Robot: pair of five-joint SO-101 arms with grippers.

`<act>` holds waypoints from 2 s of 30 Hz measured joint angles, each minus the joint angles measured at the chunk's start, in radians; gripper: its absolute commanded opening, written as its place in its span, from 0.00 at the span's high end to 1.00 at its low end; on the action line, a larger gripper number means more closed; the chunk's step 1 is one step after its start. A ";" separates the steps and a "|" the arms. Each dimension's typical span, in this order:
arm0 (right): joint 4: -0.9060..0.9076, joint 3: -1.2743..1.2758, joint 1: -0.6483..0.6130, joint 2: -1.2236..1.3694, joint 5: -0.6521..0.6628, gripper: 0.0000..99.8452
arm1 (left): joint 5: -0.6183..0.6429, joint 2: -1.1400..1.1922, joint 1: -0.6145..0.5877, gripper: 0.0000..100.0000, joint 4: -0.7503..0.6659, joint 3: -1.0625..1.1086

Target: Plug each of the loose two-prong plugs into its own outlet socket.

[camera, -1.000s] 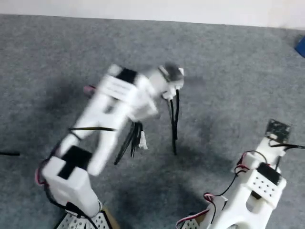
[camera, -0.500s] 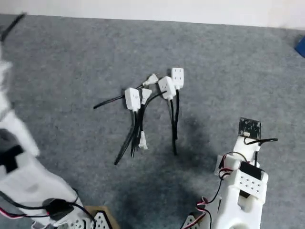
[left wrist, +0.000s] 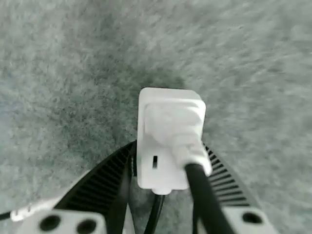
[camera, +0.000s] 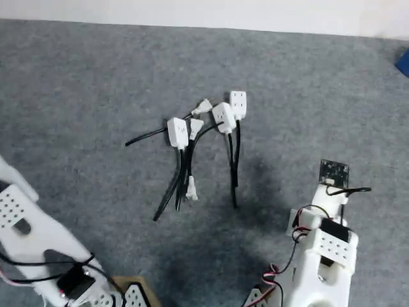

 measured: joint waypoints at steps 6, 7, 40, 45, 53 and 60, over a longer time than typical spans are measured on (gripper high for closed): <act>-0.003 0.000 0.000 0.000 -0.002 0.58 | 0.000 0.152 -0.009 0.69 0.072 -0.261; -0.003 0.000 0.000 0.000 -0.002 0.58 | -0.002 0.160 -0.009 0.66 0.094 -0.293; 0.038 -0.017 -0.114 0.000 -0.002 0.58 | 0.245 -0.445 0.657 0.66 0.718 0.173; 0.160 -0.146 -0.213 0.000 -0.040 0.58 | 0.249 -0.520 0.896 0.70 0.718 0.316; 0.236 -0.373 -0.334 0.126 -0.092 0.58 | 0.249 -0.548 0.971 0.70 0.621 0.379; 0.058 -0.491 -0.338 0.585 -0.201 0.58 | 0.224 -0.546 1.049 0.70 0.397 0.534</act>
